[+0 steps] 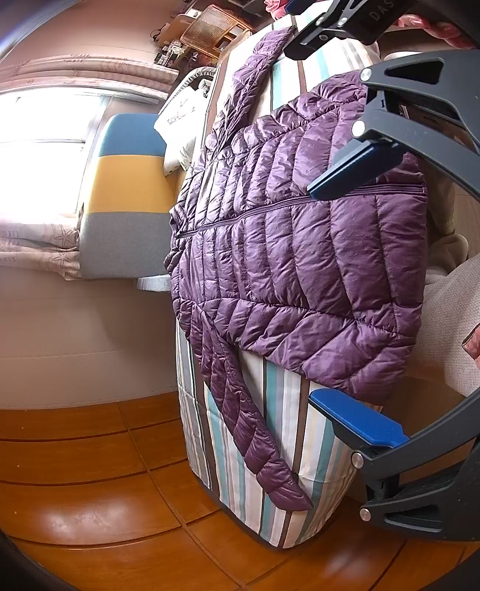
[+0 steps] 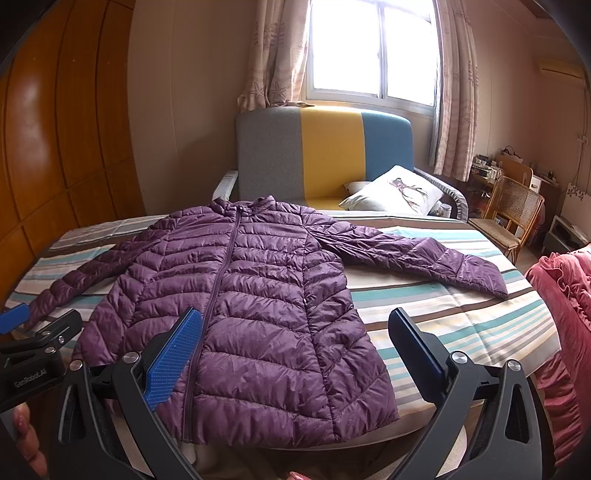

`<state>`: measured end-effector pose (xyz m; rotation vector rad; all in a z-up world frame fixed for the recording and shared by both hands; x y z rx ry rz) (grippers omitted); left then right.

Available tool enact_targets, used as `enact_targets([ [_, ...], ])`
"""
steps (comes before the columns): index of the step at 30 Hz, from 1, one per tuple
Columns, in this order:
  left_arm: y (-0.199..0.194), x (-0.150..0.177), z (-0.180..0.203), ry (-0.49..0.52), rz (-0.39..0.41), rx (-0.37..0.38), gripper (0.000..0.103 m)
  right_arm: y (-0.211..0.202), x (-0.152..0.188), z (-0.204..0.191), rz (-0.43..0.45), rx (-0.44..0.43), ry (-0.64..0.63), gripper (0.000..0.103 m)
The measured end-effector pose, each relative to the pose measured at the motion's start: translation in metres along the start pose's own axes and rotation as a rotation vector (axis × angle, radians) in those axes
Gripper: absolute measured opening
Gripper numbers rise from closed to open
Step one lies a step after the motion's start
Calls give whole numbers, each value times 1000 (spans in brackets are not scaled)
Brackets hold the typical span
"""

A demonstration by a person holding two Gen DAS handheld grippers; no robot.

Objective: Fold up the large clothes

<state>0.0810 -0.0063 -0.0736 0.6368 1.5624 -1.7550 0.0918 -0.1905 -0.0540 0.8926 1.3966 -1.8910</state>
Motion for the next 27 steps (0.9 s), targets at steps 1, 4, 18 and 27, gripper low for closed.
enact_targets([
  [1, 0, 0, 0, 1, 0, -2, 101, 0, 0, 1, 0, 1, 4, 100],
  [4, 1, 0, -1, -3, -2, -5, 101, 0, 1, 2, -2, -3, 11, 100],
  [18, 5, 3, -1, 7, -13, -6, 101, 3, 2, 2, -9, 1, 8, 100],
  [27, 13, 8, 4, 20, -41, -4, 101, 9, 2, 9, -13, 4, 19, 100],
])
Point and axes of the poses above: each gripper's, at about its wrist camera, not at the fingertips, and y roughly the way its jaws point, z to its right, x to its underside, the point moved 10 cm from there along y, roughly the way its jaws point, and after that the axes turned 14 degrees about -y, right-handed, at the moved point
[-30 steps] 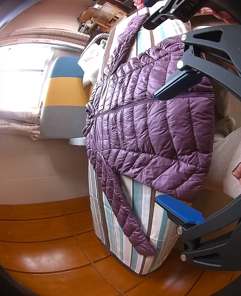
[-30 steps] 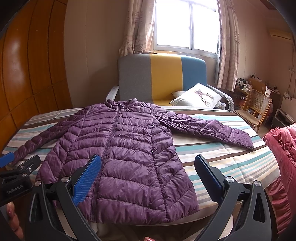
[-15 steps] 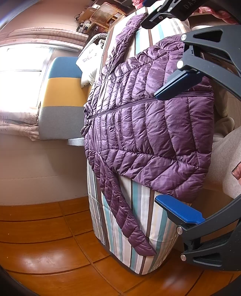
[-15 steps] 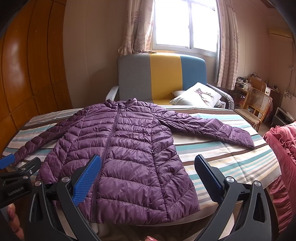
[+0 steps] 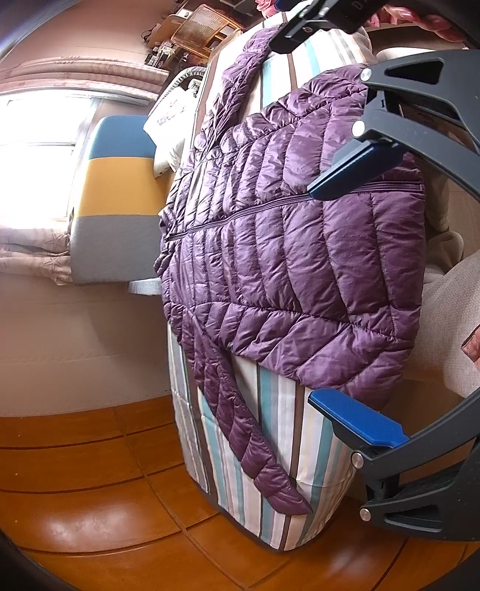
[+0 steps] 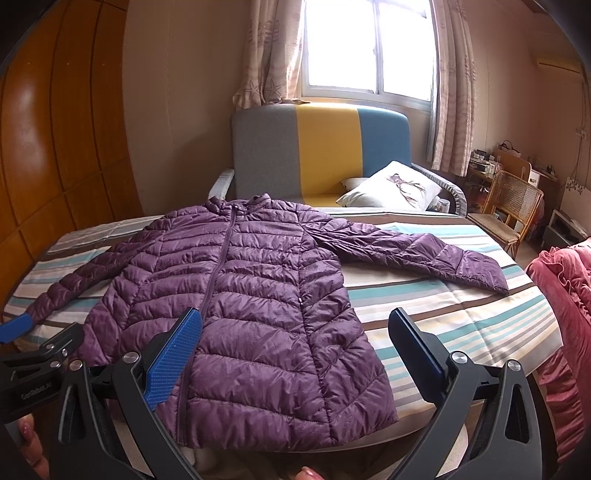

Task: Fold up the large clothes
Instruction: 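Grasp the sleeve cuff with the right tool and lift it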

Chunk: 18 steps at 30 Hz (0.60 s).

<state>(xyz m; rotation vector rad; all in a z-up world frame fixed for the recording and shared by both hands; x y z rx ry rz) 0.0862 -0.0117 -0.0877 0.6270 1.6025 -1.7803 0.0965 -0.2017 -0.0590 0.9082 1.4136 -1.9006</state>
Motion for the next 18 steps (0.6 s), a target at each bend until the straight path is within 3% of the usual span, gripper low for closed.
enact_targets([
  [8, 34, -4, 5, -53, -68, 65, 101, 34, 4, 25, -9, -60, 49, 100],
  [10, 47, -9, 7, -53, -60, 69, 101, 43, 6, 38, -10, -41, 76, 100],
  [14, 76, -19, 8, 5, -23, 0, 101, 77, 23, 71, -117, 31, 103, 100],
  [18, 114, -25, 15, 65, -53, -19, 101, 112, 44, 106, -196, 29, 196, 100],
])
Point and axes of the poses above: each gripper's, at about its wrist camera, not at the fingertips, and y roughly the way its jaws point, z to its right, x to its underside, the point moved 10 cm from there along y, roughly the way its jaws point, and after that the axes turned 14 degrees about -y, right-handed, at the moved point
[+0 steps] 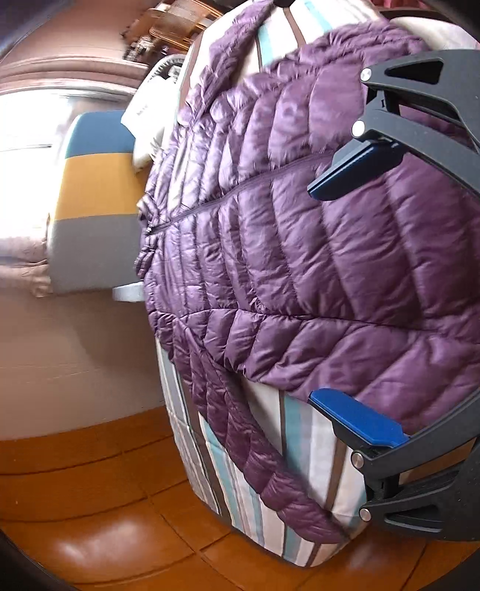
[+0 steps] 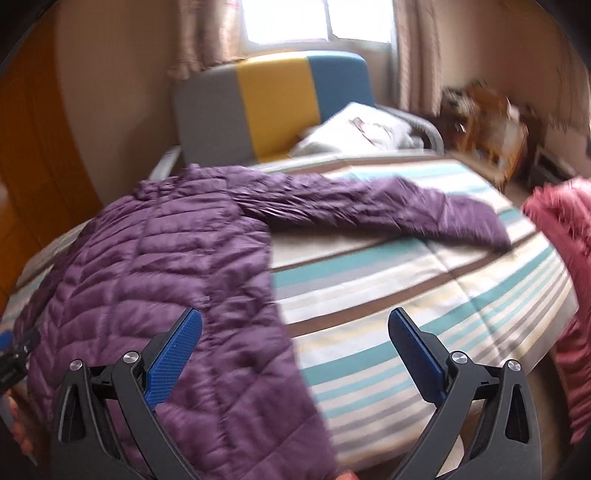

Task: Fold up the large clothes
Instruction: 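Grasp the sleeve cuff with the right tool and lift it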

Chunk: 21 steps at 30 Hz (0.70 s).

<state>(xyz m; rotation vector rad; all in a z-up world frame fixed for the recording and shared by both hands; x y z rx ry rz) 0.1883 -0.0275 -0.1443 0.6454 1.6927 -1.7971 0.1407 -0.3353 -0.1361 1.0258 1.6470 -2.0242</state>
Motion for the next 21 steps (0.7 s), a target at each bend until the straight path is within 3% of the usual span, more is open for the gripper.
enact_targets([
  [5, 41, -12, 2, -2, -35, 10, 101, 45, 5, 54, -56, -10, 182, 98],
  [8, 61, -20, 2, 11, -31, -15, 101, 68, 3, 88, -83, 45, 249, 80],
  [10, 70, -23, 2, 9, -25, -20, 101, 80, 1, 104, -90, 42, 306, 76],
  [17, 100, -27, -9, 6, -19, -63, 101, 124, 1, 169, -101, 47, 577, 76],
  [21, 110, -20, -13, -17, -23, -22, 101, 137, 2, 198, -83, 62, 711, 76],
])
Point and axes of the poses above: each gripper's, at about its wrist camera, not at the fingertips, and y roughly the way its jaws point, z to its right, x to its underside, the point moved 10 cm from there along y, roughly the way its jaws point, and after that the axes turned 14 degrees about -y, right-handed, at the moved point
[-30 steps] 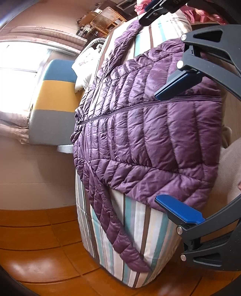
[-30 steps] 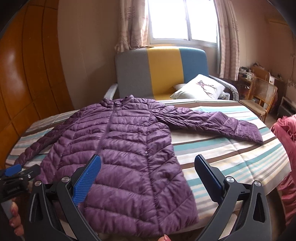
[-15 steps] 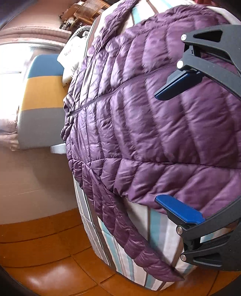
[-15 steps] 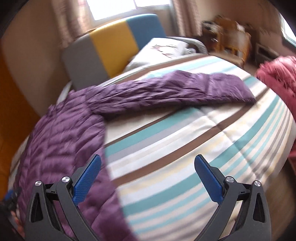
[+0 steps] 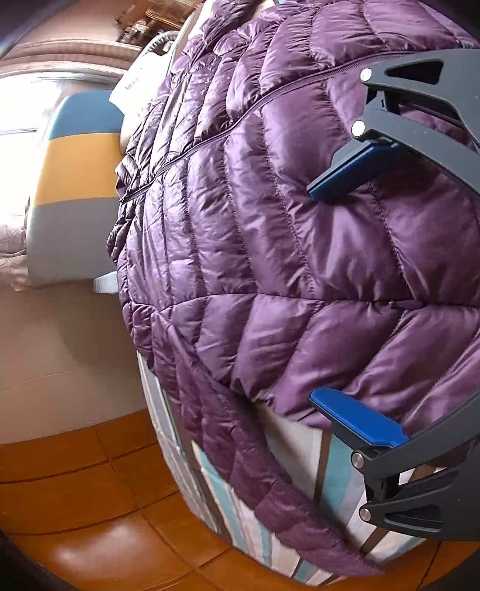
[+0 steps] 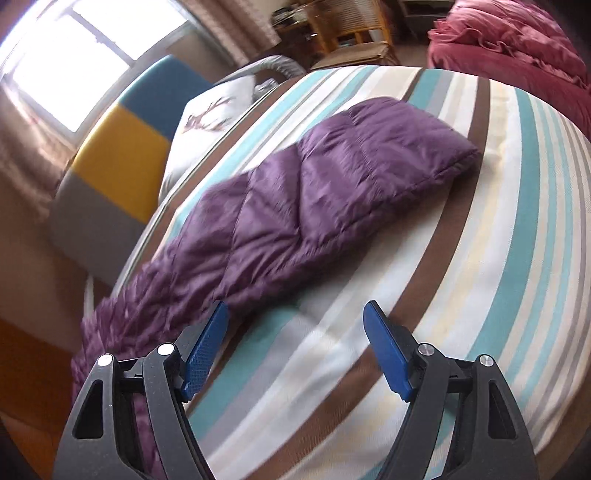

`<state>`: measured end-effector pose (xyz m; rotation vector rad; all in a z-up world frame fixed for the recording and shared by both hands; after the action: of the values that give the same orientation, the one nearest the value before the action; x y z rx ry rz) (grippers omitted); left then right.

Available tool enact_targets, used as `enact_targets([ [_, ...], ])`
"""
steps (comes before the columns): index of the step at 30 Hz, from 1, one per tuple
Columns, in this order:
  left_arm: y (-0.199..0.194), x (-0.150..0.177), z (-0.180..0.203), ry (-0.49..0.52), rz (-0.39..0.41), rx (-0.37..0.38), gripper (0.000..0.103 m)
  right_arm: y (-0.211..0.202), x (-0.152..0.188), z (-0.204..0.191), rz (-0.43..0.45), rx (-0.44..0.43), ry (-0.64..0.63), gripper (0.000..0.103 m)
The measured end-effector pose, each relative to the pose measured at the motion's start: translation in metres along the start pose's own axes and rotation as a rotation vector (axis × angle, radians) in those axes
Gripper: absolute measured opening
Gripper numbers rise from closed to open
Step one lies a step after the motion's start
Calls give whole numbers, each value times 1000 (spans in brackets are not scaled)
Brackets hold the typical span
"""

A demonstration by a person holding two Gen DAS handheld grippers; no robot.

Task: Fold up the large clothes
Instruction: 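Grasp the sleeve cuff with the right tool and lift it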

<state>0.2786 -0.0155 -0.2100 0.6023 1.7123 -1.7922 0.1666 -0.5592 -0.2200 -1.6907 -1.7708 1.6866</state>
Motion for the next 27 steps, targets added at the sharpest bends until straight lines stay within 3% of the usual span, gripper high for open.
enact_targets([
  [3, 3, 7, -2, -13, 5, 21, 101, 8, -13, 7, 12, 39, 35, 74],
  [5, 3, 8, -1, -13, 9, 20, 101, 12, -19, 14, 28, 55, 82, 64],
  [9, 5, 10, -1, 8, 10, -6, 101, 18, -29, 21, 49, 80, 134, 59],
  [15, 9, 12, -3, -12, -28, 18, 101, 24, -34, 35, 64, 119, 143, 24],
  [19, 11, 13, -3, -22, -35, 32, 101, 29, -39, 30, 70, 90, 109, 10],
  [23, 8, 11, -2, -14, -18, 14, 101, 20, -46, 17, 109, 112, 25, 8],
  [27, -3, 2, -8, 9, 41, -55, 101, 8, -52, 3, 138, 139, -77, 8],
])
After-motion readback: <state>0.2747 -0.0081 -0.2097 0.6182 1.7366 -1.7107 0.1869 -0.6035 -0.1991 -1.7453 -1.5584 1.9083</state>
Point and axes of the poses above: each gripper's, at about its wrist camera, not at the fingertips, and y roughly the way its jaws point, z to its right, x to its underside, the point moved 10 cm from there along y, roughly the way its jaws point, and after that the axes turned 14 degrees about -y, right-handed, at the moved point
